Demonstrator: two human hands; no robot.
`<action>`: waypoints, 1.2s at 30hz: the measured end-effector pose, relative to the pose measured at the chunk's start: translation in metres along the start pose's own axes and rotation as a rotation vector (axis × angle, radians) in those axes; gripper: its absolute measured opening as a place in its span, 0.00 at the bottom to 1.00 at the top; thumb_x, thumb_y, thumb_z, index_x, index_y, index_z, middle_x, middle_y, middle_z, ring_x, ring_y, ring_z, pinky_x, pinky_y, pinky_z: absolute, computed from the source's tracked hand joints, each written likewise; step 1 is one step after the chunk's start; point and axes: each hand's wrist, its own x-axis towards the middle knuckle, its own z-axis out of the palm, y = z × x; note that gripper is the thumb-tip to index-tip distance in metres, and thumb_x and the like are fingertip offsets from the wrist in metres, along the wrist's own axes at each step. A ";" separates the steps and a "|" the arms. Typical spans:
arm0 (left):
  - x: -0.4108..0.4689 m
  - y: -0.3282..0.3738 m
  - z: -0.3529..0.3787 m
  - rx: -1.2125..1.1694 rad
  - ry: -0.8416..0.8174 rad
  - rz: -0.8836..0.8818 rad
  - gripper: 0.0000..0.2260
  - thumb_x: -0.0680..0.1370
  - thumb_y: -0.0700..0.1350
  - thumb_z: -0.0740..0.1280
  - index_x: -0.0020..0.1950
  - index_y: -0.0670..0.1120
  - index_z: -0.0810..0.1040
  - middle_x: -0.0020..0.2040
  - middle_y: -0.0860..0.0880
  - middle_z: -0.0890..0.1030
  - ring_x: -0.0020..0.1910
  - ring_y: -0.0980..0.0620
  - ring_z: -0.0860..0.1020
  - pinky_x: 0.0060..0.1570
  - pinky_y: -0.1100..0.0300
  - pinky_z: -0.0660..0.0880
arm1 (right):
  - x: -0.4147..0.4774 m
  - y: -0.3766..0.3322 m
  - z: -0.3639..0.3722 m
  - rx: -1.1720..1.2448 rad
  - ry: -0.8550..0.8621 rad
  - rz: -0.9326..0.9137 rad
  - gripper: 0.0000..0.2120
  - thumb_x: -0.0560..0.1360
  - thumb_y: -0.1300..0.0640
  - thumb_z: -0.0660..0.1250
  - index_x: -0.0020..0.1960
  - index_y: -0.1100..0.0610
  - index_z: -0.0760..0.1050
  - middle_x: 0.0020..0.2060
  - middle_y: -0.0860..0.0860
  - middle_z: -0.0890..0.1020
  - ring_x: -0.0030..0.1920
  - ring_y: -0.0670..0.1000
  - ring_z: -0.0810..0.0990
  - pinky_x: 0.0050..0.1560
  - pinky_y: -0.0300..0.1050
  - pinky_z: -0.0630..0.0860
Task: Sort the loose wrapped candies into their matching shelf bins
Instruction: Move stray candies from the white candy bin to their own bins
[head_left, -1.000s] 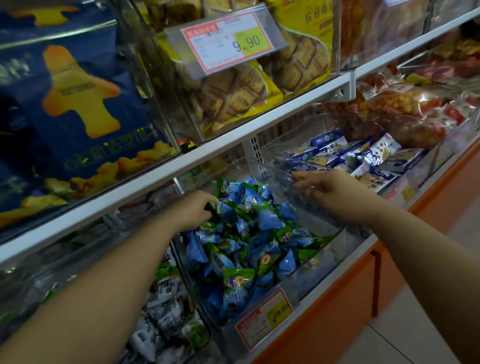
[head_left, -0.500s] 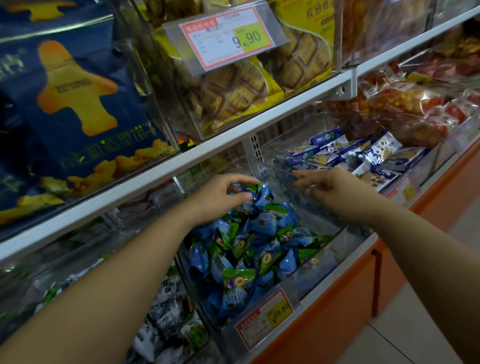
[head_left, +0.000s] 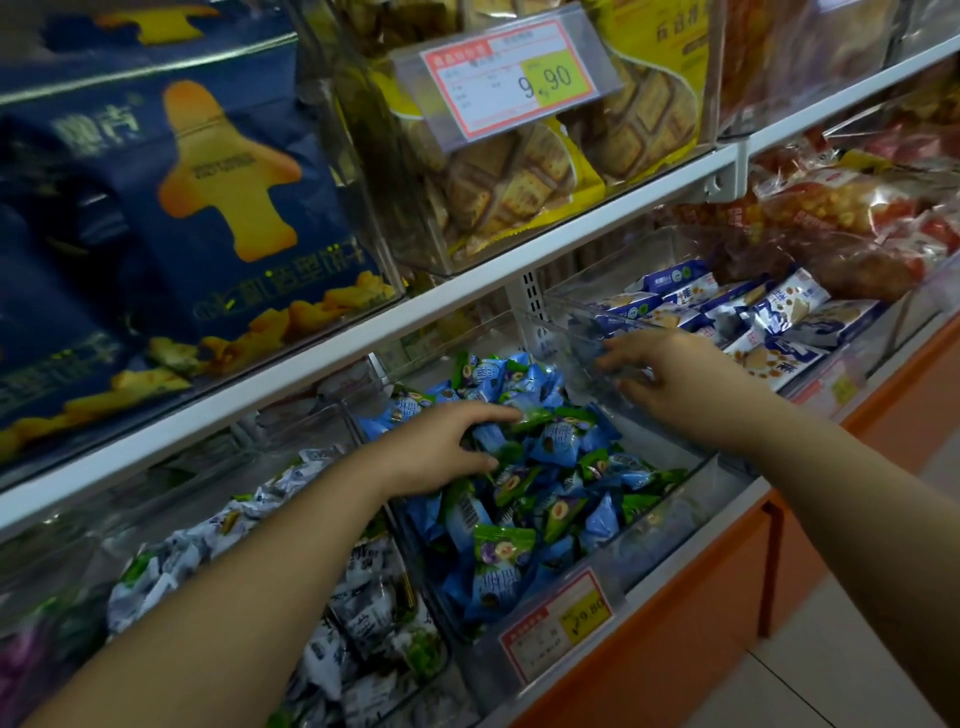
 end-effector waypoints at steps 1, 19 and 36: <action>0.000 -0.003 0.001 0.018 0.083 0.006 0.25 0.78 0.44 0.67 0.72 0.60 0.64 0.75 0.56 0.61 0.73 0.54 0.61 0.70 0.53 0.63 | 0.001 -0.006 0.000 -0.094 -0.001 -0.038 0.15 0.78 0.56 0.63 0.64 0.49 0.75 0.69 0.48 0.71 0.69 0.54 0.67 0.70 0.54 0.62; -0.084 -0.043 -0.003 -0.030 0.301 -0.187 0.15 0.81 0.52 0.58 0.68 0.54 0.72 0.71 0.53 0.67 0.68 0.54 0.67 0.68 0.53 0.64 | 0.009 -0.049 0.044 -0.231 -0.365 -0.004 0.14 0.76 0.49 0.66 0.61 0.45 0.77 0.66 0.49 0.72 0.62 0.53 0.74 0.61 0.51 0.72; -0.089 -0.050 0.005 -0.084 0.316 -0.136 0.16 0.81 0.54 0.57 0.68 0.56 0.71 0.75 0.56 0.61 0.68 0.55 0.66 0.66 0.59 0.63 | 0.027 -0.070 0.062 -0.248 -0.756 0.103 0.36 0.75 0.34 0.57 0.76 0.52 0.56 0.76 0.52 0.58 0.74 0.54 0.59 0.72 0.49 0.59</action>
